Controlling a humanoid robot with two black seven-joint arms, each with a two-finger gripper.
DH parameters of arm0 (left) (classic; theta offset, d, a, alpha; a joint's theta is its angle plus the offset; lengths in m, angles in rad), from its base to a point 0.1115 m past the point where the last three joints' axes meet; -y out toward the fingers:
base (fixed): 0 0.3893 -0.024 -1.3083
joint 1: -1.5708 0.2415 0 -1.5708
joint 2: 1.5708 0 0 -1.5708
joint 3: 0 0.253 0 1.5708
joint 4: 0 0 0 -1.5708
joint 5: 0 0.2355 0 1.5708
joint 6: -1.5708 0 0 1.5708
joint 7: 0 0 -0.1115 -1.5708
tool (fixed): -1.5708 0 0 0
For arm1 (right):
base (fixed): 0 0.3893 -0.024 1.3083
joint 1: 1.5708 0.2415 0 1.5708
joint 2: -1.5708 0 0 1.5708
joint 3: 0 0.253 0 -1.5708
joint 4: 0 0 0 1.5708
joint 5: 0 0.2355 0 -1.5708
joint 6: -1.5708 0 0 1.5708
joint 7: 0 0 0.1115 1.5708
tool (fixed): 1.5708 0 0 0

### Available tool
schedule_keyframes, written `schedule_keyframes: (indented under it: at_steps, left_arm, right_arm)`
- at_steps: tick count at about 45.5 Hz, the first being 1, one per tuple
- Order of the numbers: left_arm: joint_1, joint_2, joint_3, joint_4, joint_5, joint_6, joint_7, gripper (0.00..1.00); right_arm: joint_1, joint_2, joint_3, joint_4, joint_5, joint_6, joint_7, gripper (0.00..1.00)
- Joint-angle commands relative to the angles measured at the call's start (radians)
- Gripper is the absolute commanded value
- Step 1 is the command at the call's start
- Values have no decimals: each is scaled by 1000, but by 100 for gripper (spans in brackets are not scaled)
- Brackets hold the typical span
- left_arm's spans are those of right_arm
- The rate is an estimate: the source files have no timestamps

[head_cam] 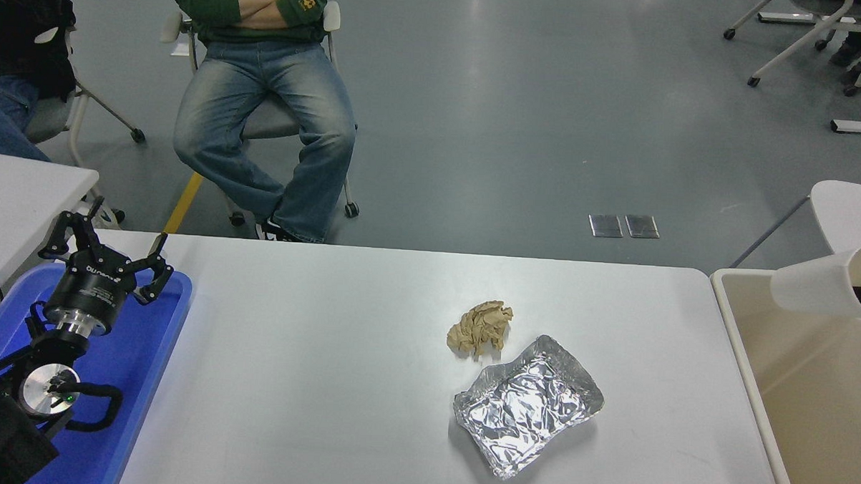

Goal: Clean the table surface

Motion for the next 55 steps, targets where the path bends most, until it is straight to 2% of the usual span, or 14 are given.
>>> schedule_keyframes:
  at_steps: [1,9,19,32,45,55]
  left_arm:
    - [0,0,0,0,0,0,1,100]
    - [0,0,0,0,0,0,-1,100]
    - [0,0,0,0,0,0,1,100]
    - [0,0,0,0,0,0,1,100]
    - [0,0,0,0,0,0,-1,100]
    - [0,0,0,0,0,0,-1,100]
  right_arm:
    - [-121,143,0,-233,36,-161,-1,0]
    - [-215,252,0,-389,151,-241,-2,0]
    - [-332,393,2,-566,201,-365,-2,0]
    - [-441,572,0,-786,352,-452,-3,0]
    - [-516,819,14,-1108,412,-465,-3,0]
    - [-556,927,14,-1215,475,-491,-5,0]
